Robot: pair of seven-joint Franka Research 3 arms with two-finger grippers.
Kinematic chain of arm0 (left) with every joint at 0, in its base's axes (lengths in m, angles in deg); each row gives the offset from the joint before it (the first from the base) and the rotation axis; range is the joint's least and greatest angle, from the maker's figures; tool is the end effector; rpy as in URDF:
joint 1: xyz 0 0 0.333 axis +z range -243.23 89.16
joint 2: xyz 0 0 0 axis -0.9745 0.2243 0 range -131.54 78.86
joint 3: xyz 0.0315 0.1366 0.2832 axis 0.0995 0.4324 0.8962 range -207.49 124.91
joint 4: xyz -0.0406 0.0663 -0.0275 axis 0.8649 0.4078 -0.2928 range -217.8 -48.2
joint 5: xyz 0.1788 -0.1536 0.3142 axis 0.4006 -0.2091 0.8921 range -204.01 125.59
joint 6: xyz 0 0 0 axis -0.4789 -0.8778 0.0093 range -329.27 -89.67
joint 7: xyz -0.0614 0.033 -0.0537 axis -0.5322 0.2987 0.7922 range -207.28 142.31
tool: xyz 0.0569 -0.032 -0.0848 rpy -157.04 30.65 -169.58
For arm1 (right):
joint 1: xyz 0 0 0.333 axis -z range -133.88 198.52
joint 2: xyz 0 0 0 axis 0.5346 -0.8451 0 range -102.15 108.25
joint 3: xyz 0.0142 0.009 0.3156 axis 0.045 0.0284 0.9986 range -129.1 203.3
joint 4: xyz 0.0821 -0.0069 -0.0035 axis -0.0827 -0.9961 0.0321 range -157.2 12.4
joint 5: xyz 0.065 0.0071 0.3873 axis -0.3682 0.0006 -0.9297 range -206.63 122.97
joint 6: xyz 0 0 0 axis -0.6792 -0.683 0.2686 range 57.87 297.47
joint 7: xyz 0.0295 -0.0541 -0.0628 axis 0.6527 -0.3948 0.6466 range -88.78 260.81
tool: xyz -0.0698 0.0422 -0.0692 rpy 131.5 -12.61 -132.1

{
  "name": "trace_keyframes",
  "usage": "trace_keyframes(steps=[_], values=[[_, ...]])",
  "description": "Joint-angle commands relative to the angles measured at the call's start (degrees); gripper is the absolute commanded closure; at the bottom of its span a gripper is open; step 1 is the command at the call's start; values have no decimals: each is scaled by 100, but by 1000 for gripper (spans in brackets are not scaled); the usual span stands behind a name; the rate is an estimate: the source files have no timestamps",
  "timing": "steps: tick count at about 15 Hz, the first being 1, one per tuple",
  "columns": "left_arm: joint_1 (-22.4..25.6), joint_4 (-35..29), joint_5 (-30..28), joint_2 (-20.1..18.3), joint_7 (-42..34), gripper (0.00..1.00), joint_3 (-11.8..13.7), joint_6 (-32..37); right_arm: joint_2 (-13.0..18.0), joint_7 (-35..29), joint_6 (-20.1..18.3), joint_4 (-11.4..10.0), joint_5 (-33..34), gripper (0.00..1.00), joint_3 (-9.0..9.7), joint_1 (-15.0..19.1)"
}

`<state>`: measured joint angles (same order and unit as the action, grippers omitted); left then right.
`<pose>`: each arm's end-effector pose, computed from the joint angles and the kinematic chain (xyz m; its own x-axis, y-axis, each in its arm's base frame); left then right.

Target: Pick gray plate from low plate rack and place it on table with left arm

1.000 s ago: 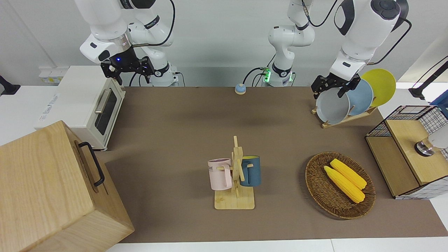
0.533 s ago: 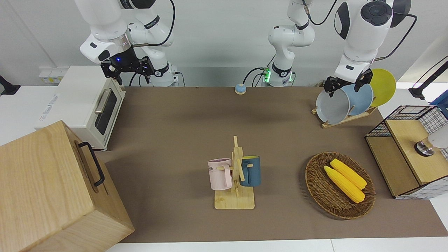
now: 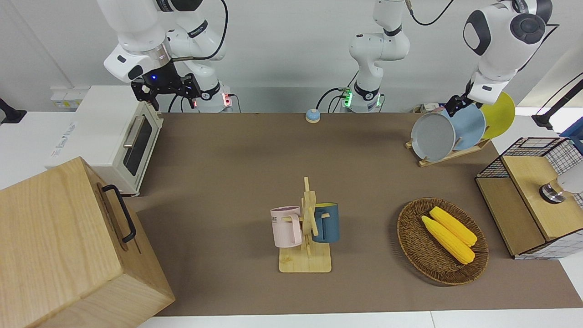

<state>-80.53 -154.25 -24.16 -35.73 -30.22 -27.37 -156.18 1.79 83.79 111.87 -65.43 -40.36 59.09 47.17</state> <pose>0.4749 0.1211 0.5271 0.9602 0.1966 -0.1984 0.1513 -0.9632 -0.2222 0.5375 0.0616 0.6422 0.9904 0.0809 -0.1124 0.0839 -0.9962 0.0217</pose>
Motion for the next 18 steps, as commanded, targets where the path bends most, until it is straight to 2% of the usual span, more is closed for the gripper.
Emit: trace_keyframes(steps=[1, 6, 9, 10, 12, 13, 16, 18], values=[[173, -976, -528, -309, 20, 2, 31, -784, 12, -68, -70, 33, 37, 17, 113, 132], [173, -1680, -574, -274, 11, 5, 163, -1471, 12, -68, -62, 33, 37, 17, 121, 132], [173, -1707, -565, -265, -94, 13, 251, -1489, 20, -68, -62, 41, 37, 17, 113, 132], [173, -1707, -565, -257, -129, 96, 286, -1489, 12, -68, -62, 41, 37, 17, 121, 132], [165, -1707, -565, -257, -156, 538, 286, -1402, 12, -68, -62, 41, 37, 17, 121, 132], [173, -1699, -565, -257, -156, 706, 286, -1375, 12, -68, -62, 41, 37, 17, 121, 132], [165, -1655, -565, -257, -121, 827, 295, -1358, 12, -68, -62, 33, 37, 17, 113, 132], [165, -1620, -556, -265, -138, 856, 295, -1314, 12, -68, -62, 41, 37, 17, 121, 132]])
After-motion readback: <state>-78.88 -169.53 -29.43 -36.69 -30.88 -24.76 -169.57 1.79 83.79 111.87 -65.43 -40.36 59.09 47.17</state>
